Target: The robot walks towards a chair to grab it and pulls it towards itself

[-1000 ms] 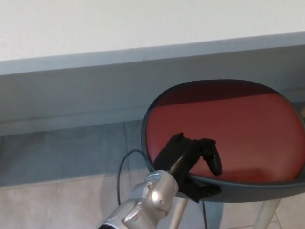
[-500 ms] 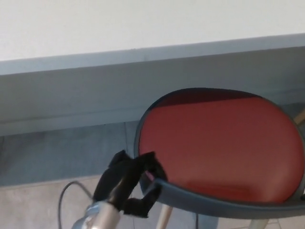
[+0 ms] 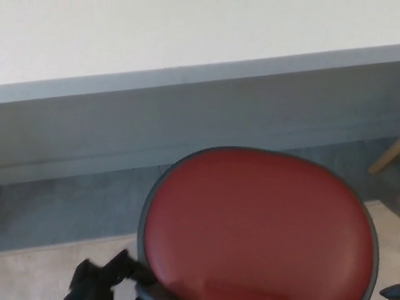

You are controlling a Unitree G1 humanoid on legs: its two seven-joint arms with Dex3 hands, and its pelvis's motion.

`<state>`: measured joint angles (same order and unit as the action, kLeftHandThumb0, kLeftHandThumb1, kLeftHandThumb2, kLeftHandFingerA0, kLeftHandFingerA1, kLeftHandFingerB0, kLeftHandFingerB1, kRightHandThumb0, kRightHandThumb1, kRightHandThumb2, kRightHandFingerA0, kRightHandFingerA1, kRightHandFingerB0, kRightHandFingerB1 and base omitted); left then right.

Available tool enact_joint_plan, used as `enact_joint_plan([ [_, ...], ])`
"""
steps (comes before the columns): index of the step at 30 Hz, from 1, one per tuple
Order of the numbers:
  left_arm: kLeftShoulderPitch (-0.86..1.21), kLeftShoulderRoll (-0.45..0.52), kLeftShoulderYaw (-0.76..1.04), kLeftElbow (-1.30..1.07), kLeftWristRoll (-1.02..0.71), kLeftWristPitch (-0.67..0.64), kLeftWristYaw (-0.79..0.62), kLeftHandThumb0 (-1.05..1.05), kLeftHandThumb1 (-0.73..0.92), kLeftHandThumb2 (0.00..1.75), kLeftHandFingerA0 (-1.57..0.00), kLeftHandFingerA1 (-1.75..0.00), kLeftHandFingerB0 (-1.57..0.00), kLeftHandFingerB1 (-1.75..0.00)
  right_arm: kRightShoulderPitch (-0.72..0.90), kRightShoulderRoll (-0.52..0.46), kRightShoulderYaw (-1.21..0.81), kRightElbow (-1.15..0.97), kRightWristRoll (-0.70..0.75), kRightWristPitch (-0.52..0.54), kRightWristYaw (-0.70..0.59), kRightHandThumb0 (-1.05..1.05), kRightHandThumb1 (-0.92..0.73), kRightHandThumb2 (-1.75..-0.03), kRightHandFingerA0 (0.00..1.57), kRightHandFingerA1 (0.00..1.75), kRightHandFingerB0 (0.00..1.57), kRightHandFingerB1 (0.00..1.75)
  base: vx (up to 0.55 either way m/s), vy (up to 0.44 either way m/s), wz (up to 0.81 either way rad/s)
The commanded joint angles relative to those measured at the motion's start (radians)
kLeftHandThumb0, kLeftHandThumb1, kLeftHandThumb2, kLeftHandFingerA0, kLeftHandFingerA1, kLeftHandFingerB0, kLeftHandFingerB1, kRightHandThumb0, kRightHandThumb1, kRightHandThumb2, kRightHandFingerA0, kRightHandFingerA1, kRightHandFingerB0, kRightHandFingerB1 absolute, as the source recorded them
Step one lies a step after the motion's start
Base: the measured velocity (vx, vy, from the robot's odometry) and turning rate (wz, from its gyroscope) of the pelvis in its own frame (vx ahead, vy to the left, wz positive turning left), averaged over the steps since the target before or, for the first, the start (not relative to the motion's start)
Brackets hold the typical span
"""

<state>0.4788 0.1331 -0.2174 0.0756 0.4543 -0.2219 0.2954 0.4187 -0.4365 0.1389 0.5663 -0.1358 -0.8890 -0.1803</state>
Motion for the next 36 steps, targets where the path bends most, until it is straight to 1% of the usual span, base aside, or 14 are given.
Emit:
enact_joint_plan([
  [1,0.108,0.011,0.034,-0.001,-0.006,-0.159,0.105,-0.26,0.56,1.08,-0.70,-1.75,-0.63,-1.50,0.060,0.007,-0.044,-0.088,0.029,-0.120,0.040,-0.19,-0.52,-1.31,0.83,1.69,0.75,1.49,0.00,0.000,0.00],
  [2,0.126,0.003,0.029,-0.011,0.001,-0.178,0.117,-0.26,0.61,0.98,-0.69,-1.75,-0.64,-1.48,0.060,-0.005,-0.054,-0.122,0.031,-0.106,0.054,-0.21,-0.53,-1.28,0.87,1.73,0.75,1.50,0.00,0.000,0.00],
  [4,0.151,0.001,0.026,-0.038,0.006,-0.180,0.113,-0.29,0.62,0.94,-0.70,-1.75,-0.65,-1.46,0.081,-0.003,-0.063,-0.153,0.038,-0.087,0.069,-0.21,-0.54,-1.27,0.89,1.73,0.75,1.49,0.00,0.000,0.00],
  [5,0.187,0.012,0.021,-0.060,0.012,-0.212,0.117,-0.29,0.65,0.86,-0.70,-1.75,-0.66,-1.45,0.089,-0.007,-0.059,-0.133,0.059,-0.129,0.089,-0.20,-0.51,-1.29,0.89,1.75,0.73,1.50,0.00,0.000,0.00],
  [8,0.269,0.021,0.015,-0.112,0.003,-0.235,0.108,-0.26,0.63,0.84,-0.79,-1.73,-0.65,-1.36,0.108,-0.007,-0.063,-0.119,0.085,-0.173,0.113,-0.24,-0.51,-1.28,0.85,1.68,0.75,1.44,0.00,0.000,0.00],
  [9,0.319,0.025,0.017,-0.124,-0.020,-0.273,0.108,-0.25,0.59,0.95,-0.70,-1.75,-0.62,-1.49,0.138,-0.004,-0.067,-0.138,0.080,-0.181,0.112,-0.26,-0.51,-1.29,0.86,1.72,0.72,1.43,0.00,0.000,0.00],
  [12,0.369,0.037,0.019,-0.152,-0.024,-0.301,0.110,-0.20,0.56,1.01,-0.64,-1.75,-0.59,-1.53,0.159,0.003,-0.078,-0.155,0.066,-0.195,0.108,-0.24,-0.51,-1.27,0.81,1.73,0.70,1.42,0.00,0.000,0.00],
  [22,0.431,0.050,0.022,-0.160,-0.005,-0.385,0.139,-0.22,0.64,0.92,-0.64,-1.75,-0.59,-1.51,0.154,0.030,-0.097,-0.189,0.067,-0.169,0.118,-0.22,-0.52,-1.28,0.87,1.68,0.75,1.41,0.00,0.000,0.00],
  [24,0.472,0.058,0.020,-0.173,0.008,-0.406,0.149,-0.19,0.57,1.06,-0.66,-1.75,-0.60,-1.56,0.163,0.038,-0.104,-0.189,0.068,-0.173,0.115,-0.23,-0.54,-1.27,0.84,1.68,0.72,1.44,0.00,0.000,0.00],
  [27,0.526,0.068,0.014,-0.194,0.001,-0.424,0.146,-0.17,0.56,1.08,-0.67,-1.75,-0.59,-1.56,0.173,0.044,-0.112,-0.178,0.073,-0.191,0.115,-0.23,-0.57,-1.22,0.83,1.68,0.70,1.44,0.00,0.000,0.00],
  [29,0.524,0.080,0.020,-0.121,0.010,-0.489,0.180,-0.19,0.53,1.17,-0.70,-1.75,-0.60,-1.48,0.173,0.050,-0.116,-0.147,0.090,-0.227,0.117,-0.23,-0.57,-1.18,0.81,1.68,0.72,1.38,0.00,0.000,0.00],
  [34,0.513,0.073,0.025,-0.112,0.003,-0.536,0.200,-0.19,0.51,1.19,-0.69,-1.75,-0.63,-1.51,0.189,0.048,-0.145,-0.166,0.062,-0.206,0.107,-0.21,-0.58,-1.20,0.81,1.66,0.72,1.35,0.00,0.000,0.00],
  [35,0.495,0.073,0.034,-0.141,-0.018,-0.516,0.178,-0.21,0.53,1.18,-0.70,-1.75,-0.63,-1.51,0.184,0.052,-0.155,-0.174,0.061,-0.216,0.100,-0.22,-0.63,-1.12,0.81,1.60,0.78,1.17,0.00,0.000,0.00],
  [36,0.484,0.073,0.035,-0.141,-0.022,-0.517,0.174,-0.19,0.52,1.18,-0.69,-1.75,-0.62,-1.48,0.187,0.050,-0.161,-0.187,0.060,-0.203,0.100,-0.24,-0.71,-0.93,0.81,1.63,0.82,0.93,0.00,0.000,0.00],
])
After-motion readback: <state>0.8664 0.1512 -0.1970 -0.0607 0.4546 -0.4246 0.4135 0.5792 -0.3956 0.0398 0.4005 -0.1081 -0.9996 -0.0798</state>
